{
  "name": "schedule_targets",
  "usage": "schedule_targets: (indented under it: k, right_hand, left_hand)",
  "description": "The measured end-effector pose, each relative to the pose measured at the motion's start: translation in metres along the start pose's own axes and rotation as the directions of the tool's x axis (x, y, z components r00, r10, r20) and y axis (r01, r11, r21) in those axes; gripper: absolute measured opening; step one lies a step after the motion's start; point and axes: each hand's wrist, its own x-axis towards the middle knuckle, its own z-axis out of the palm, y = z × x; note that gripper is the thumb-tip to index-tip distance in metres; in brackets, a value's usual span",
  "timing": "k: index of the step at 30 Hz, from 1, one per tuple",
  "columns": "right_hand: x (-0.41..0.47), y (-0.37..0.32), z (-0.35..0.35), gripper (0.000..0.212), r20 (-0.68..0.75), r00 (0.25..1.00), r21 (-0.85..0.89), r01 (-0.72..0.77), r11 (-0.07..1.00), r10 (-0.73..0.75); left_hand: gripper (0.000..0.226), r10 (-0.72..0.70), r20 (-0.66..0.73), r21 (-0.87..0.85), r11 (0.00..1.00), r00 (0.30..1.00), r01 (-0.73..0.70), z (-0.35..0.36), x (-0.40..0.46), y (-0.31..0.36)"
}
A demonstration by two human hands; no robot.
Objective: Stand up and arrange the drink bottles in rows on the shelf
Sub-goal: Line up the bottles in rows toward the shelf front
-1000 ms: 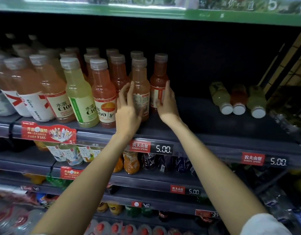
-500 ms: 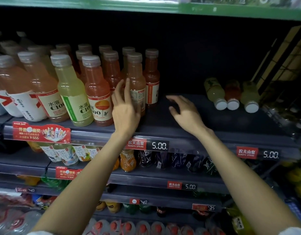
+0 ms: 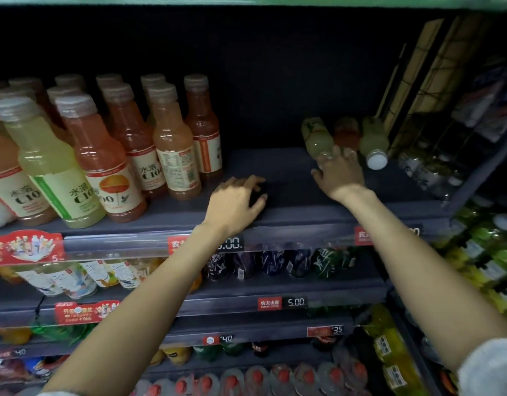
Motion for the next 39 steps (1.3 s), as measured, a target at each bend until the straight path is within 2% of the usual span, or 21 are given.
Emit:
schedule_targets:
  k: [3,5,8,11,14,18,20,22,24,26,27,29,31,32,33,35,39]
  right_hand:
    - [-0.021,-0.006,-0.012,0.036,-0.046,0.996,0.081,0.082,0.993,-0.079]
    - [-0.042,-0.01,-0.019,0.032,-0.102,0.981,0.137,0.176,0.975,-0.163]
    - [-0.072,-0.011,-0.026,0.028,-0.166,0.959,0.263,0.266,0.927,-0.228]
    - [-0.092,-0.008,-0.028,0.023,-0.227,0.949,0.373,0.292,0.881,-0.219]
    - [-0.098,-0.002,-0.023,0.027,-0.253,0.96,0.427,0.22,0.877,-0.117]
    - [-0.095,0.005,-0.021,0.041,-0.156,0.987,0.47,0.034,0.882,0.046]
    - [-0.092,0.008,-0.025,0.048,-0.058,0.994,0.488,-0.054,0.871,0.094]
    - [-0.093,0.009,-0.03,0.052,-0.005,0.995,0.483,-0.081,0.872,0.095]
    - [-0.098,0.006,-0.034,0.054,-0.044,0.994,0.479,-0.067,0.875,0.1]
    - [-0.104,0.001,-0.039,0.052,-0.125,0.985,0.598,-0.022,0.801,0.12]
    - [-0.105,-0.002,-0.042,0.05,-0.167,0.977,0.687,0.017,0.727,0.135]
    - [-0.105,-0.01,-0.053,0.049,-0.248,0.953,0.85,0.127,0.511,0.177]
    - [-0.099,-0.02,-0.066,0.05,-0.28,0.938,0.937,0.221,0.27,0.204]
    - [-0.093,-0.027,-0.071,0.05,-0.282,0.941,0.951,0.248,0.185,0.187]
    - [-0.086,-0.032,-0.073,0.05,-0.285,0.946,0.953,0.261,0.155,0.155]
    - [-0.073,-0.043,-0.069,0.052,-0.257,0.964,0.952,0.242,0.188,0.062]
    - [-0.06,-0.069,-0.041,0.066,-0.13,0.99,0.97,0.138,0.198,-0.054]
  left_hand:
    - [0.04,0.022,0.061,0.02,1.0,0.998,-0.023,0.006,0.004,0.001]
    - [0.044,0.072,0.039,0.027,0.997,0.997,-0.073,0.004,0.012,0.003]
    - [0.058,0.222,0.011,-0.023,0.975,0.975,-0.222,0.0,0.027,0.008]
    - [0.073,0.364,0.084,-0.021,0.931,0.928,-0.363,0.001,0.045,0.01]
    - [0.081,0.396,0.212,0.039,0.91,0.894,-0.412,0.008,0.057,0.01]
    - [0.082,0.401,0.28,0.014,0.907,0.872,-0.421,0.014,0.063,0.014]
    - [0.079,0.395,0.255,0.015,0.911,0.883,-0.412,0.013,0.065,0.017]
    - [0.075,0.411,0.2,0.052,0.902,0.889,-0.429,0.013,0.066,0.019]
    - [0.068,0.434,0.118,0.049,0.896,0.893,-0.441,0.013,0.062,0.019]
    - [0.066,0.429,0.035,0.014,0.903,0.902,-0.43,0.01,0.056,0.018]
    - [0.064,0.423,-0.02,0.001,0.906,0.906,-0.423,0.007,0.053,0.017]
    - [0.064,0.385,-0.145,-0.015,0.92,0.911,-0.391,-0.003,0.045,0.017]
    - [0.068,0.295,-0.23,-0.077,0.944,0.927,-0.319,-0.013,0.036,0.018]
    - [0.071,0.226,-0.253,-0.12,0.958,0.941,-0.262,-0.019,0.032,0.018]
    - [0.072,0.149,-0.267,-0.171,0.965,0.952,-0.199,-0.023,0.029,0.02]
    - [0.071,0.016,-0.257,-0.273,0.958,0.966,-0.089,-0.025,0.026,0.018]
    - [0.07,-0.185,-0.186,-0.484,0.872,0.965,0.074,-0.028,0.022,0.006]
